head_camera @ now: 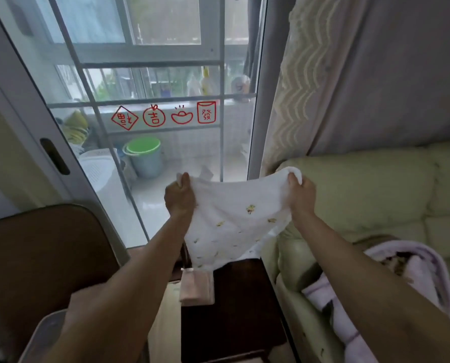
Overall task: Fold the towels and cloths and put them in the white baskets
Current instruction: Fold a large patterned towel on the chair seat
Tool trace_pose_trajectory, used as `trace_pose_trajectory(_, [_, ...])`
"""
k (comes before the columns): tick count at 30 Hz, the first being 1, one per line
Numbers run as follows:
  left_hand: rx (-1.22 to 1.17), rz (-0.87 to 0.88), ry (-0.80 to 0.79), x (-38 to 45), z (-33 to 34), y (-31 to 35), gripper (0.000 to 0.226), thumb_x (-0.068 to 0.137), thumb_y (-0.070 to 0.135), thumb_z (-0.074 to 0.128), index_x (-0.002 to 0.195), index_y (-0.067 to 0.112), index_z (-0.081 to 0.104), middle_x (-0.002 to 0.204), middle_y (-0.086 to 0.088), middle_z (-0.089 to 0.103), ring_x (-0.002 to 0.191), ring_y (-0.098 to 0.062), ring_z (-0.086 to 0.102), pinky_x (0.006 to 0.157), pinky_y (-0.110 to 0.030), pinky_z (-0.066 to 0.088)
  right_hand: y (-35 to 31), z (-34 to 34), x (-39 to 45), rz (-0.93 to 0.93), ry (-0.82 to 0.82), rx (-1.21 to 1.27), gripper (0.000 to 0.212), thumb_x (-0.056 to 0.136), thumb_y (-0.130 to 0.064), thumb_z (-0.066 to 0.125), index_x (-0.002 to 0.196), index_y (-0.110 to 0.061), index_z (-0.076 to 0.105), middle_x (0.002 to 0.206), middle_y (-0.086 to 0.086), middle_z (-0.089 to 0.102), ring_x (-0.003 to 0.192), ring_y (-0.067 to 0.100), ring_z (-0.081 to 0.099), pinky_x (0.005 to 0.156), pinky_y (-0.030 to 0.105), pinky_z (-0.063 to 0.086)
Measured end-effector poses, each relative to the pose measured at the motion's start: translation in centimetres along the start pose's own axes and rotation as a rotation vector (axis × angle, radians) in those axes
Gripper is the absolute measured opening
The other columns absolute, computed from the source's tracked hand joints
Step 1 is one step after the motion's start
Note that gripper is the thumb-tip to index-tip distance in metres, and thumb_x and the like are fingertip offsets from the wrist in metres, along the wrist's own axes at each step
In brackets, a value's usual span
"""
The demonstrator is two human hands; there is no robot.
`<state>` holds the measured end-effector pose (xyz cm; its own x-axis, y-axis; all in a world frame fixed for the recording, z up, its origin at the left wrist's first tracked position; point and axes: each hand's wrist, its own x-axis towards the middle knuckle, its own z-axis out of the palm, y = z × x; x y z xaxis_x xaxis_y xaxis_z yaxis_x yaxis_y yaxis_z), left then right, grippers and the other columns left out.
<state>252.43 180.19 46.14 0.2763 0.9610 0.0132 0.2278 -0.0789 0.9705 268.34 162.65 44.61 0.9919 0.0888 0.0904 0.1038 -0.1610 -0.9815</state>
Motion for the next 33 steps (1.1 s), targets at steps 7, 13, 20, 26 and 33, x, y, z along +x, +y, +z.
trace_pose_trajectory(7, [0.246, -0.168, -0.152, -6.3, -2.0, -11.8, 0.046, 0.102, 0.035, 0.041, 0.104, -0.004, 0.066, 0.100, -0.021, 0.062, 0.098, -0.035, 0.059, 0.074, -0.031, 0.038, 9.7, -2.6, -6.4, 0.164, -0.137, -0.263, 0.028, 0.097, -0.022, 0.047, 0.106, -0.003, 0.067, 0.102, 0.012, 0.064, 0.095, 0.028, 0.057, 0.083, 0.034, 0.043])
trace_pose_trajectory(13, [0.454, -0.228, -0.218, -8.7, -3.9, -20.6, 0.046, 0.100, 0.036, 0.041, 0.100, 0.000, 0.069, 0.101, -0.020, 0.066, 0.097, -0.036, 0.060, 0.072, -0.030, 0.034, 18.0, -4.1, -11.8, 0.324, -0.272, -0.464, 0.031, 0.095, -0.022, 0.046, 0.115, -0.006, 0.064, 0.113, 0.014, 0.064, 0.104, 0.032, 0.057, 0.090, 0.038, 0.046])
trace_pose_trajectory(20, [0.559, -0.365, -0.317, -10.5, -4.7, -27.1, 0.043, 0.102, 0.037, 0.040, 0.098, 0.001, 0.063, 0.086, -0.010, 0.054, 0.082, -0.025, 0.051, 0.072, -0.032, 0.037, 24.0, -3.9, -15.2, 0.442, -0.304, -0.632, 0.041, 0.099, -0.020, 0.047, 0.137, -0.004, 0.048, 0.136, 0.016, 0.052, 0.124, 0.032, 0.048, 0.100, 0.037, 0.039])
trace_pose_trajectory(26, [0.522, -0.279, -0.409, -7.0, -2.2, -29.5, 0.040, 0.103, 0.035, 0.038, 0.086, 0.006, 0.061, 0.080, -0.010, 0.057, 0.077, -0.025, 0.055, 0.064, -0.032, 0.036, 27.5, -1.6, -14.1, 0.309, -0.223, -0.703, 0.029, 0.098, -0.016, 0.051, 0.120, 0.001, 0.058, 0.116, 0.018, 0.061, 0.107, 0.032, 0.056, 0.087, 0.034, 0.042])
trace_pose_trajectory(33, [0.535, -0.269, -0.368, -1.4, 4.5, -35.9, 0.045, 0.102, 0.032, 0.040, 0.062, 0.014, 0.046, 0.063, -0.004, 0.047, 0.068, -0.027, 0.049, 0.060, -0.034, 0.032, 35.6, 3.2, -8.7, 0.337, -0.223, -0.686, 0.008, 0.094, -0.013, 0.053, 0.089, -0.008, 0.056, 0.087, 0.009, 0.056, 0.081, 0.025, 0.050, 0.069, 0.032, 0.035])
